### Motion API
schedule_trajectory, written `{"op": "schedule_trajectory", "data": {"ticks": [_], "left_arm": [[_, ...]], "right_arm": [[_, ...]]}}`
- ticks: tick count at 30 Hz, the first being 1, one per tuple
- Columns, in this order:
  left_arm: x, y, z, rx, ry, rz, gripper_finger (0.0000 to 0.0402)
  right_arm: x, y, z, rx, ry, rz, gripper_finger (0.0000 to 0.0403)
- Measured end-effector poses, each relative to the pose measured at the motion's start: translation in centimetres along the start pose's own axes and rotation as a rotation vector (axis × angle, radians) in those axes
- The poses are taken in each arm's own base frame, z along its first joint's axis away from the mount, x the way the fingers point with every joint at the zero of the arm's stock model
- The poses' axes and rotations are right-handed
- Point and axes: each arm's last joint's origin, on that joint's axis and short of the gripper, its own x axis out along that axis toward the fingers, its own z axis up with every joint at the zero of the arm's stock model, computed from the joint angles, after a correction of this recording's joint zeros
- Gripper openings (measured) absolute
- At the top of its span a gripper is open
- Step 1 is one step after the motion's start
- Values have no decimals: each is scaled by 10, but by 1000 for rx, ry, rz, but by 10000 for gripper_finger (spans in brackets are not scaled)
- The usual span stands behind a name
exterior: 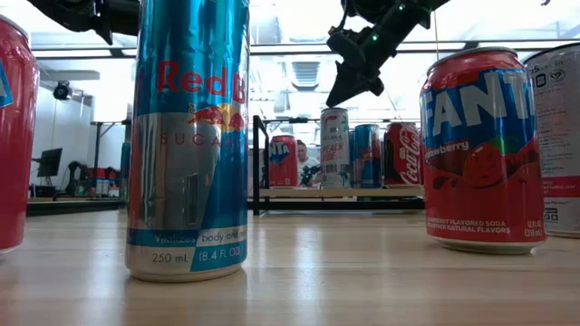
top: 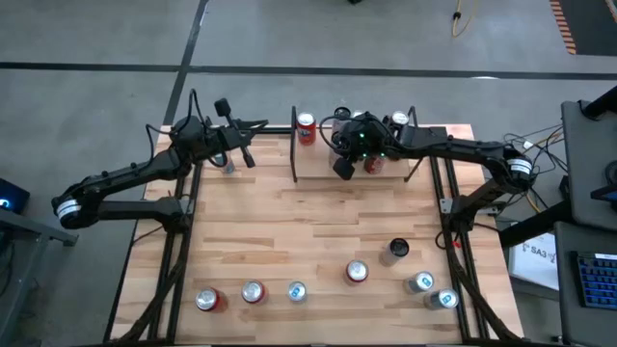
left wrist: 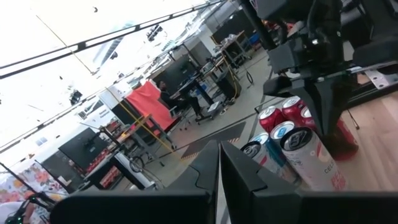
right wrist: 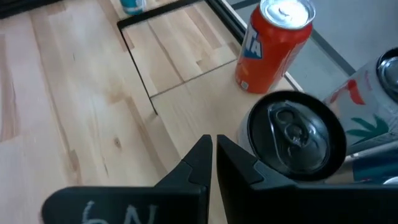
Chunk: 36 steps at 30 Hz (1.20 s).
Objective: Place canned beverage on shelf
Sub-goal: Put the white soda can on the shelf
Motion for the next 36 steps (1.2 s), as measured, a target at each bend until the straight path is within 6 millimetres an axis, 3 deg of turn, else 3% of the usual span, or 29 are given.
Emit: {"op": "schedule_trajectory", "data": {"ticks": [9,36], "left_arm": [[0,0,0,1,1,1,0],[0,1,-1,1,3,3,0]], "right_arm": [[4,-4,-7,2,15,-102,12],[4,-17,-6,-24,16,-188,12]]}}
